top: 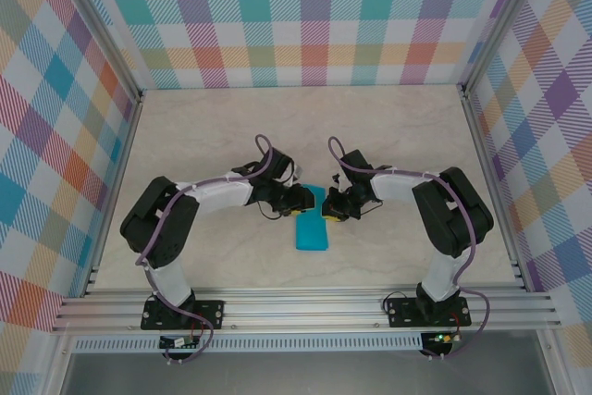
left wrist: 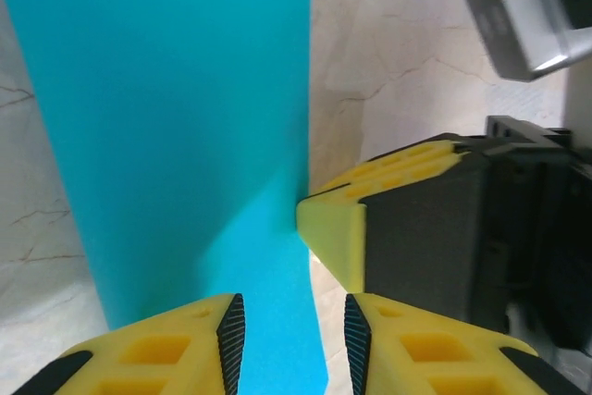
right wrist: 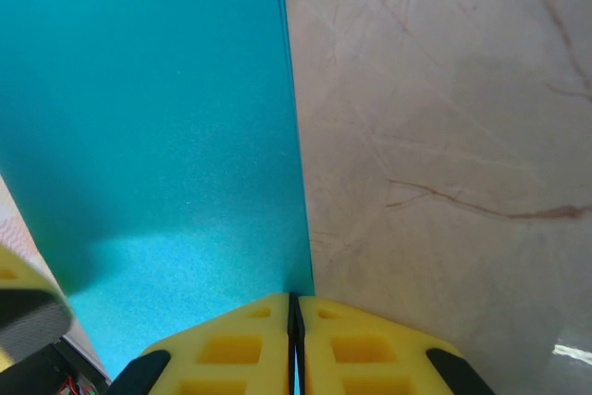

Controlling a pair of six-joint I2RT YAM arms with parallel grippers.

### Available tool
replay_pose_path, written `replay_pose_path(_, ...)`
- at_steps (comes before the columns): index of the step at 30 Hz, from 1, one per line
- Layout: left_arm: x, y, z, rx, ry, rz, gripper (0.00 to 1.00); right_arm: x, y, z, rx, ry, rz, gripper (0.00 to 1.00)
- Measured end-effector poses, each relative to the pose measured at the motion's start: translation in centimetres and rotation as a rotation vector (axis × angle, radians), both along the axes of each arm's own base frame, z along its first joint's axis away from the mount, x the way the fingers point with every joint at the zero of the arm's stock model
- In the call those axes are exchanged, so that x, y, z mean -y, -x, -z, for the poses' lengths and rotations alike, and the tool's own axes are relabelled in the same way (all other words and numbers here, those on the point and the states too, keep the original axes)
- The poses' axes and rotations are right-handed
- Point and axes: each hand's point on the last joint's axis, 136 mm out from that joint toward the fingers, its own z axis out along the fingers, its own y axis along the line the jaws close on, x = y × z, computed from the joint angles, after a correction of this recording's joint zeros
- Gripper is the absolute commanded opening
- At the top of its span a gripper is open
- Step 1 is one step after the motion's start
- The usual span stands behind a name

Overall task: Fold a paper plane with a square sheet of paper (fold left side to right side)
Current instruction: Hold the square sheet of paper at the center of the table.

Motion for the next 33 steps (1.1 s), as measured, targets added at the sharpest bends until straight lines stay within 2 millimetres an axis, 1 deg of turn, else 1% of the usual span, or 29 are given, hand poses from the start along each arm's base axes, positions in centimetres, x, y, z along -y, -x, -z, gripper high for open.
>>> replay_pose_path(13, -1.0, 0.3, 3.2, -0.038, -0.081, -0.018, 0.35, 0.0, 0.0, 0.0, -0.001, 0.003, -0.003, 0.1)
replay_pose_path(27, -1.1, 0.3, 3.6, -0.029, -0.081, -0.021, 0.35, 0.0, -0.1, -0.2, 0.017, -0.004, -0.005, 0.11)
replay_pose_path(30, -1.2, 0.3, 3.5, -0.024, -0.077, -0.021, 0.35, 0.1, -0.3, -0.4, 0.039, 0.007, -0.006, 0.1)
replay_pose_path(33, -1.2, 0.3, 3.6, -0.023, -0.076, -0.021, 0.35, 0.2, -0.5, -1.1, 0.065, 0.005, -0.008, 0.1)
